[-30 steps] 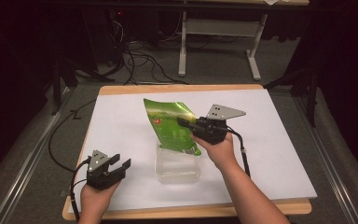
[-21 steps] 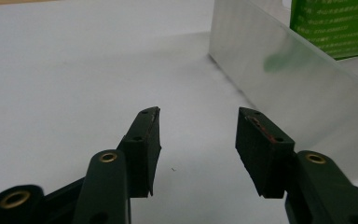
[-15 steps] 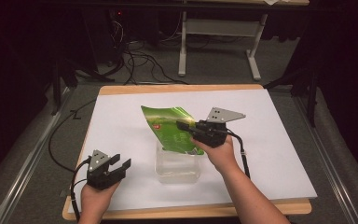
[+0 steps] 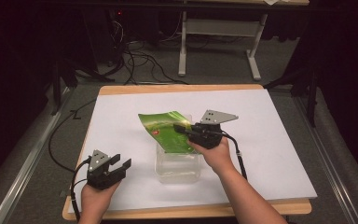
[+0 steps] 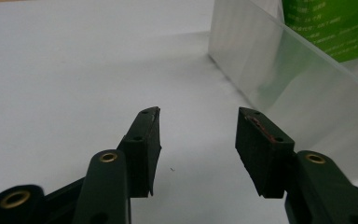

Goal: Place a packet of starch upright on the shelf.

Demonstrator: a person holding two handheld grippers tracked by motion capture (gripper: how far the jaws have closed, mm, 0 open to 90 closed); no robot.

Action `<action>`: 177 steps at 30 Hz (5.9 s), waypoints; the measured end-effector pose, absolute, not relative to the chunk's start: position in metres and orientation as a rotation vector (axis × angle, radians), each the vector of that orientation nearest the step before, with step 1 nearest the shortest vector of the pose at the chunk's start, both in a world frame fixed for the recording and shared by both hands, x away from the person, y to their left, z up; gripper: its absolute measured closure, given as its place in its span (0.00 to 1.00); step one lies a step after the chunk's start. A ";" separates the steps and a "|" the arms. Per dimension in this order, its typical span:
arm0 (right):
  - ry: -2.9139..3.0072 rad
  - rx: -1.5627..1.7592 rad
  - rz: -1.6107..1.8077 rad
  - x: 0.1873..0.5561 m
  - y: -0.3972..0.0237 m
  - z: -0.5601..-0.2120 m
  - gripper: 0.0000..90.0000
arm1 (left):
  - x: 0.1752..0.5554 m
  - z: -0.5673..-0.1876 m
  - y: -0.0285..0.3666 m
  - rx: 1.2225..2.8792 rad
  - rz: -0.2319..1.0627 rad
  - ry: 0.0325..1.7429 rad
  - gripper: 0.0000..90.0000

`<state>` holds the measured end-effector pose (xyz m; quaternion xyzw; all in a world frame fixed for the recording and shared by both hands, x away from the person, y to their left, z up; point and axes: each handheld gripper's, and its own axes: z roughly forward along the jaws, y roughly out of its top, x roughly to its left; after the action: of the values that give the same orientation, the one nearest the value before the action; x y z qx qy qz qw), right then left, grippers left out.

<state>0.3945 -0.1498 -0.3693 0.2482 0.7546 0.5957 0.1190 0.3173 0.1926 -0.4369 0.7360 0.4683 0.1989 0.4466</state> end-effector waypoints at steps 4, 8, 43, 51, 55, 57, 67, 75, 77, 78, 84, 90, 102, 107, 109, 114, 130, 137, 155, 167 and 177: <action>2.203 0.730 1.747 0.394 -0.147 -0.371 0.99 | 0.317 -0.437 0.192 1.822 0.497 1.156 0.56; 2.183 0.749 1.755 0.393 -0.149 -0.368 0.90 | 0.317 -0.437 0.191 1.804 0.502 1.158 0.59; 2.108 0.899 1.565 0.357 -0.210 -0.376 0.61 | 0.320 -0.436 0.185 1.765 0.488 1.231 0.61; 2.100 0.947 1.544 0.350 -0.221 -0.387 0.58 | 0.320 -0.439 0.178 1.803 0.507 1.208 0.65; 2.091 0.981 1.513 0.351 -0.225 -0.390 0.59 | 0.321 -0.438 0.173 1.801 0.529 1.223 0.69; 2.093 1.006 1.485 0.354 -0.226 -0.393 0.59 | 0.322 -0.438 0.171 1.802 0.536 1.235 0.71; 2.082 1.103 1.378 0.359 -0.226 -0.403 0.72 | 0.338 -0.437 0.160 1.844 0.518 1.247 0.83; 2.129 1.073 1.351 0.359 -0.217 -0.408 0.79 | 0.353 -0.442 0.140 1.821 0.505 1.246 0.94; 2.137 1.068 1.336 0.359 -0.215 -0.409 0.80 | 0.355 -0.443 0.136 1.818 0.511 1.248 0.96; 2.140 1.068 1.332 0.359 -0.214 -0.409 0.81 | 0.356 -0.445 0.133 1.820 0.514 1.246 0.96; 2.154 1.055 1.330 0.357 -0.208 -0.410 0.89 | 0.360 -0.451 0.120 1.844 0.527 1.233 0.99; 2.172 1.049 1.291 0.358 -0.200 -0.416 0.94 | 0.362 -0.458 0.112 1.853 0.491 1.206 1.00; 2.191 1.056 1.222 0.363 -0.193 -0.422 1.00 | 0.357 -0.463 0.098 1.848 0.465 1.175 1.00; 2.197 1.068 1.201 0.367 -0.193 -0.426 1.00 | 0.354 -0.463 0.095 1.846 0.441 1.176 0.99; 2.204 1.071 1.200 0.369 -0.192 -0.428 1.00 | 0.353 -0.463 0.094 1.843 0.443 1.176 0.99; 2.216 1.058 1.190 0.371 -0.189 -0.430 1.00 | 0.351 -0.464 0.094 1.850 0.442 1.177 1.00; 2.282 1.056 1.191 0.376 -0.174 -0.438 1.00 | 0.352 -0.466 0.094 1.845 0.426 1.191 1.00; 2.283 1.090 1.228 0.378 -0.171 -0.440 1.00 | 0.352 -0.466 0.094 1.843 0.419 1.202 1.00; 2.096 1.041 1.555 0.370 -0.184 -0.391 0.52 | 0.348 -0.464 0.093 1.855 0.430 1.203 1.00; 2.166 1.049 1.459 0.378 -0.182 -0.416 0.95 | 0.346 -0.464 0.093 1.857 0.429 1.201 1.00; 2.166 1.038 1.444 0.375 -0.183 -0.419 0.95 | 0.346 -0.463 0.093 1.869 0.427 1.198 1.00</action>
<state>0.3749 -0.1832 -0.4193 0.3652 0.7617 0.5079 0.1687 0.3457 0.0933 -0.4627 0.7478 0.4794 0.1708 0.4264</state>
